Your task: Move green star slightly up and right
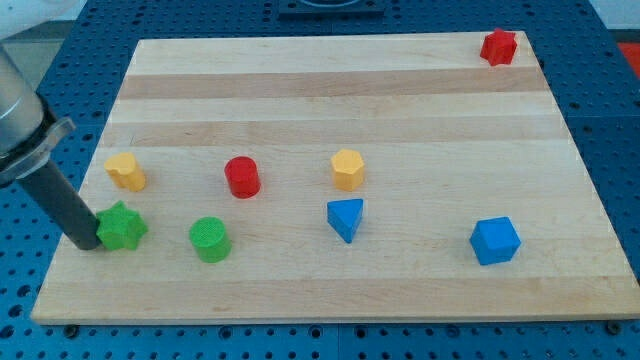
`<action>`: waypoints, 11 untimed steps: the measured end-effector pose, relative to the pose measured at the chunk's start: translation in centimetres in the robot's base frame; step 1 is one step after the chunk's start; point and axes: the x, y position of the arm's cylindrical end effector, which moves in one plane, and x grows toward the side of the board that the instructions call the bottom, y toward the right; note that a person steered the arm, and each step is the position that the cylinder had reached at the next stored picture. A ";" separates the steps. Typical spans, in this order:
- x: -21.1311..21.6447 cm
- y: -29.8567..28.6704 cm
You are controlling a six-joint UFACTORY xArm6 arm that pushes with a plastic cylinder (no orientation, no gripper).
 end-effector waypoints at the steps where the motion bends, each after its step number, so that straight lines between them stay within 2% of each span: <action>1: 0.0 2.4; 3: 2.7 7.8; 4: 2.6 8.2; 6: -2.4 8.2; 8: -3.0 9.0; 9: -2.1 6.7; 10: -1.9 0.3; 11: -2.0 -3.4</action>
